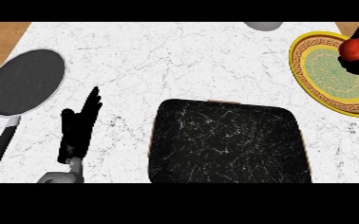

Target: Pick the tomato from the tray and place it in the plate

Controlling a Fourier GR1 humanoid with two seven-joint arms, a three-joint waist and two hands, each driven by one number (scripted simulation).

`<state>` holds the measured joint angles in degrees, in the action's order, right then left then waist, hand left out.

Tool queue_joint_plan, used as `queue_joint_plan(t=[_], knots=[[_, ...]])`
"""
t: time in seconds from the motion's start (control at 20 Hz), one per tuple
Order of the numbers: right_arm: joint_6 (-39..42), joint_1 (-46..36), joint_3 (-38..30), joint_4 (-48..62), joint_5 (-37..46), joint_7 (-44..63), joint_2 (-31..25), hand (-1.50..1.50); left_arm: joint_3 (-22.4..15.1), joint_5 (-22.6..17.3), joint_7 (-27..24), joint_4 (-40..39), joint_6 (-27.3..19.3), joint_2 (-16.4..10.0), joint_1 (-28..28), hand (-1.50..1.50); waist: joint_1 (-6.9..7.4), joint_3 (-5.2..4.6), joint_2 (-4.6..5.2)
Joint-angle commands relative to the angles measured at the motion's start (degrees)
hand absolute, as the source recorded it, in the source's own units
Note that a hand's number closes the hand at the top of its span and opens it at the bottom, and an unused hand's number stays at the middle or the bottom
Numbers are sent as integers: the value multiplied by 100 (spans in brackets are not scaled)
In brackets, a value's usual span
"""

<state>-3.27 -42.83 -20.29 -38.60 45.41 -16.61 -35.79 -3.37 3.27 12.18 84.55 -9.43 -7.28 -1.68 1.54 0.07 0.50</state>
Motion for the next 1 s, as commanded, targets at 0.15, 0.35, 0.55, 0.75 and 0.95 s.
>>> queue_joint_plan(t=[0.15,0.35,0.55,0.75,0.95], knots=[[363,-482,96,1709,300,-433,-482,150,110,-51,-66,-204,137,-68,-255,0,118,8,71],[719,-416,281,2194,427,-625,-284,150,-40,117,-94,-97,-36,82,-111,0,113,9,57],[1185,-508,396,2665,628,-795,-706,-150,-23,41,163,102,49,36,-239,0,171,19,78],[1219,-622,416,2739,624,-1466,-622,-150,55,96,117,-126,-6,42,-420,0,144,19,76],[1517,-513,-294,2779,-163,-2388,-618,-150,-1,76,10,-81,3,109,-133,0,81,27,56]])
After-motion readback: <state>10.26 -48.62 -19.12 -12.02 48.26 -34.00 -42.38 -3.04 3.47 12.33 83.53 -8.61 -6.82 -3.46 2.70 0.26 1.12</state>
